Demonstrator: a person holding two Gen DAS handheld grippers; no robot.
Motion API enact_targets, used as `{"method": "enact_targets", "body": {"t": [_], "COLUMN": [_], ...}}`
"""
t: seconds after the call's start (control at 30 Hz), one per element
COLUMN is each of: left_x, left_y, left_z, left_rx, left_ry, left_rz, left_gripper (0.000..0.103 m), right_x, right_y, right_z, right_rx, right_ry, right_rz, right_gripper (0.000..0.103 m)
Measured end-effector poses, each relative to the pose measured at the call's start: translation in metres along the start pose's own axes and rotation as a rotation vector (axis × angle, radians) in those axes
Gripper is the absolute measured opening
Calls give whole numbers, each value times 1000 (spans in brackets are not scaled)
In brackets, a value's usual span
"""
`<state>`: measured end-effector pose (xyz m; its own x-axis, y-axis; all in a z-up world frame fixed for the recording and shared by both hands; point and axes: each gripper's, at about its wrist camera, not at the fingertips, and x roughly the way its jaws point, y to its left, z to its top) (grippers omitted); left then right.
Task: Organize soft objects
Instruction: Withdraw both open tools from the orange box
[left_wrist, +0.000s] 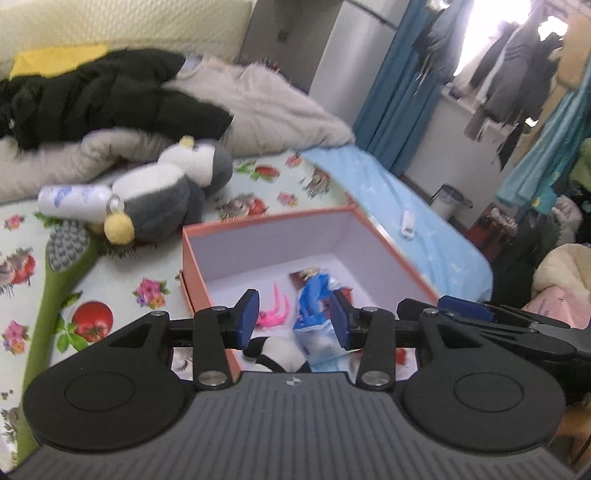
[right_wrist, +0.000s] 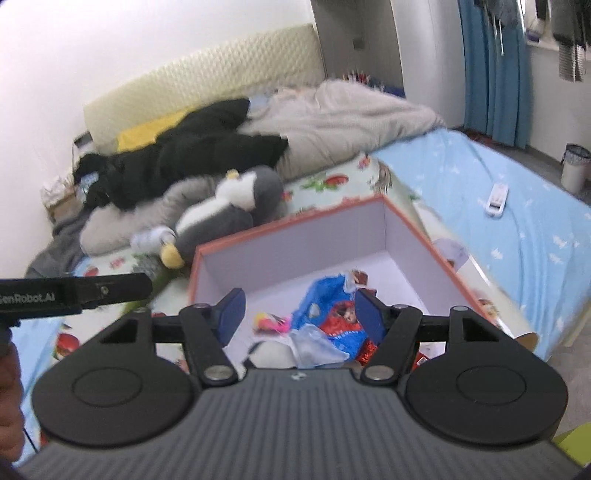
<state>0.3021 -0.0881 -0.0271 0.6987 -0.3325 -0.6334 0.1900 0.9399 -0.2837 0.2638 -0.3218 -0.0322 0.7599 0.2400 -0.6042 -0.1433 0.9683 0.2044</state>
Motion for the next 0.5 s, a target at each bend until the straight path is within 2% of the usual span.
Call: {"method": "enact_targets", "body": {"t": [0.2,0.5], "left_x": [-55,-121], "left_y": [-17,-38], "left_z": [-6,-31], "left_rx": [23,47], "left_ry": [-61,-124], "left_rz": [-34,-47], "left_gripper": [48,48], "right_x": [-53,-108], "right_y": [12,24], "right_z": [2,-21], "right_rx": [-13,-25], "right_ry": [-75,-117], "right_rz": [-8,-19], "right_gripper": [68,68]}}
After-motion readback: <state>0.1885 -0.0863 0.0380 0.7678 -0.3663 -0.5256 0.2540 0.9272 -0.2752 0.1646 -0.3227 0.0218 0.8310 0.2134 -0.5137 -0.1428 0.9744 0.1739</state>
